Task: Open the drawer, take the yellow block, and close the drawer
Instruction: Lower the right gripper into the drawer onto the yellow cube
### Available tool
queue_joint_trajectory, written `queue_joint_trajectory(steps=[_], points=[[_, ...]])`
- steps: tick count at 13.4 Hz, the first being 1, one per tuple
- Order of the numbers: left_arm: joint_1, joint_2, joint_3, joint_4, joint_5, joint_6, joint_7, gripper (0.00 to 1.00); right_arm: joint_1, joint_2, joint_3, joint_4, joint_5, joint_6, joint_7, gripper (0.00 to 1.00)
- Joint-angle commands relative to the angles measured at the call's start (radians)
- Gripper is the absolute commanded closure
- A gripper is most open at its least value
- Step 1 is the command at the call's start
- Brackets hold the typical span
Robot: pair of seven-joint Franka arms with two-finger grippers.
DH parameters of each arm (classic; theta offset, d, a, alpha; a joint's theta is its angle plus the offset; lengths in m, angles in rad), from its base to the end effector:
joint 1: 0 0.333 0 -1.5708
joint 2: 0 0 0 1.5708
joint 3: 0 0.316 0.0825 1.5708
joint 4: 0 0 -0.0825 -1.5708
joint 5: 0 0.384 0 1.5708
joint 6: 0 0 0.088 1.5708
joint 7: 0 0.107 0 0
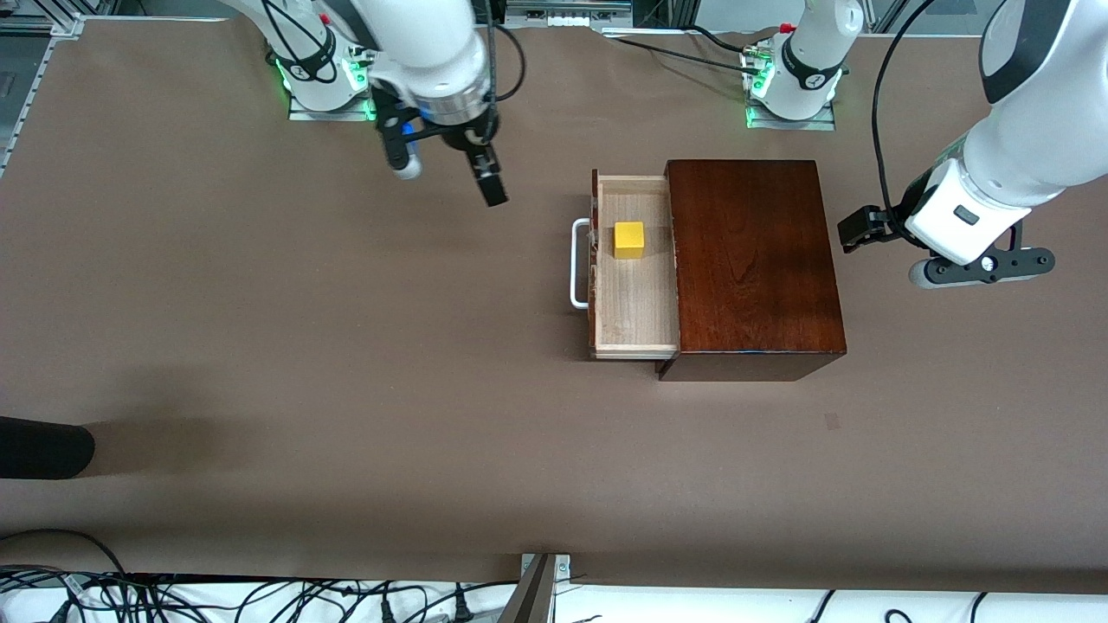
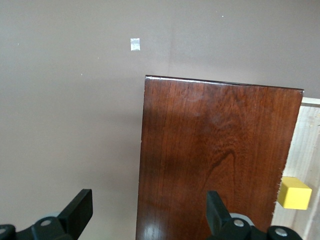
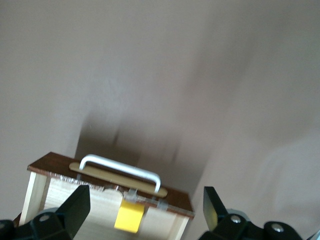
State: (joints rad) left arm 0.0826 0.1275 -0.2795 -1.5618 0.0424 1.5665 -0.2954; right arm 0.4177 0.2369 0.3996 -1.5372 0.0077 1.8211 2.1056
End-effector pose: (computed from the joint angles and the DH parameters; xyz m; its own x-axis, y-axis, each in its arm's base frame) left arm 0.5775 -0.1012 0.5582 0.9891 0.0978 -0.1104 0.0938 -0.9948 -0.0410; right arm 0.4529 0.4476 0.5321 0.2631 -0.9575 -0.1179 -0.9644 -0.2643 -0.0052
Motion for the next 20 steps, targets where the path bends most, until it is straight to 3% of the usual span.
queue_joint_trajectory(steps=[1, 7, 12, 13, 17, 20], points=[[0.063, -0.092, -0.007, -0.133, -0.059, 0.079, 0.082, 0.00, 0.062, 0.039, -0.007, 0.011, -0.011, 0.053, 0.131, 0.00], [0.077, -0.092, 0.000, -0.109, -0.061, 0.063, 0.101, 0.00, 0.140, 0.113, -0.010, 0.014, -0.024, 0.167, 0.307, 0.00], [0.063, -0.121, 0.006, -0.103, -0.064, 0.060, 0.101, 0.00, 0.219, 0.258, -0.013, 0.100, -0.130, 0.231, 0.421, 0.00], [0.042, -0.126, 0.026, -0.106, -0.064, 0.060, 0.102, 0.00, 0.222, 0.286, -0.013, 0.124, -0.147, 0.231, 0.425, 0.00], [-0.151, -0.141, 0.262, -0.125, -0.062, 0.058, 0.137, 0.00, 0.224, 0.383, -0.015, 0.170, -0.161, 0.312, 0.427, 0.00], [-0.158, -0.134, 0.286, -0.118, -0.064, 0.052, 0.142, 0.00, 0.257, 0.449, -0.047, 0.213, -0.178, 0.369, 0.444, 0.00]])
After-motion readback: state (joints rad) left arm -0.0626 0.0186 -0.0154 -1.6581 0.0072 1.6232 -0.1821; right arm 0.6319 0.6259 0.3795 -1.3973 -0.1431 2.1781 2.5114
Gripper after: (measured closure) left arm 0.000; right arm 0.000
